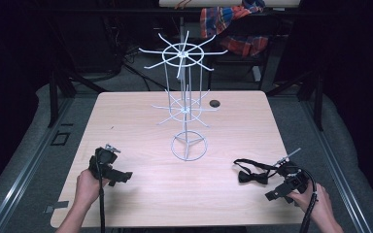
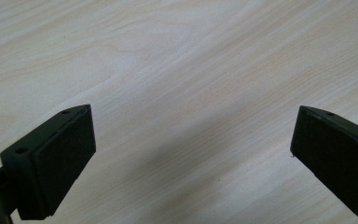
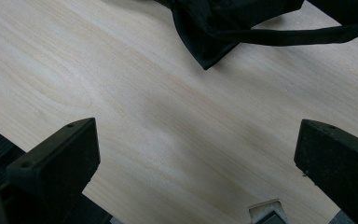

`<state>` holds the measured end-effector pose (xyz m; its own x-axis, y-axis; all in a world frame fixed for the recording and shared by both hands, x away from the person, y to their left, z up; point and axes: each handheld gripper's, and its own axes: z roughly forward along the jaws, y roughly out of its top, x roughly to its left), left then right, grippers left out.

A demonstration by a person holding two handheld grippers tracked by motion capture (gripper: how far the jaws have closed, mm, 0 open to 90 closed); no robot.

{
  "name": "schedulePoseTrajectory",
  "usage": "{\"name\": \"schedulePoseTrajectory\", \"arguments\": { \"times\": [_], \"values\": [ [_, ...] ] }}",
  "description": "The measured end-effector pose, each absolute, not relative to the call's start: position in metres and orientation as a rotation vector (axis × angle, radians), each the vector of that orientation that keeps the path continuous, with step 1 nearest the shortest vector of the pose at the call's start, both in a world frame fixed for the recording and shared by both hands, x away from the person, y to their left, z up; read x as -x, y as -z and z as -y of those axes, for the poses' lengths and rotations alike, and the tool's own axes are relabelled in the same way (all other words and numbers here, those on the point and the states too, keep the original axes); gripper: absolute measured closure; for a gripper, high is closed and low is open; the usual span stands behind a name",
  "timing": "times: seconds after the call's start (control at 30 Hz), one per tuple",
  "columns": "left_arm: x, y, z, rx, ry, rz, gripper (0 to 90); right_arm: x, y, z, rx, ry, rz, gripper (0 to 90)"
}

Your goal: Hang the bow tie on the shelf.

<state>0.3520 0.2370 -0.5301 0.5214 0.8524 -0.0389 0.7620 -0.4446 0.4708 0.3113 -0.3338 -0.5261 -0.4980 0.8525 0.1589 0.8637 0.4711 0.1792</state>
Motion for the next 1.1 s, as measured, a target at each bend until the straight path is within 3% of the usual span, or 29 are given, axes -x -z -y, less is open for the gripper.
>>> {"name": "schedulePoseTrajectory", "arguments": {
  "times": [1.1],
  "values": [
    [-0.354, 0.532, -0.235, -2.357, -0.272, -1.309, 0.0, -0.321, 0.507, 0.340, 1.700, 0.677, 2.721, 2.3]
  ]
}}
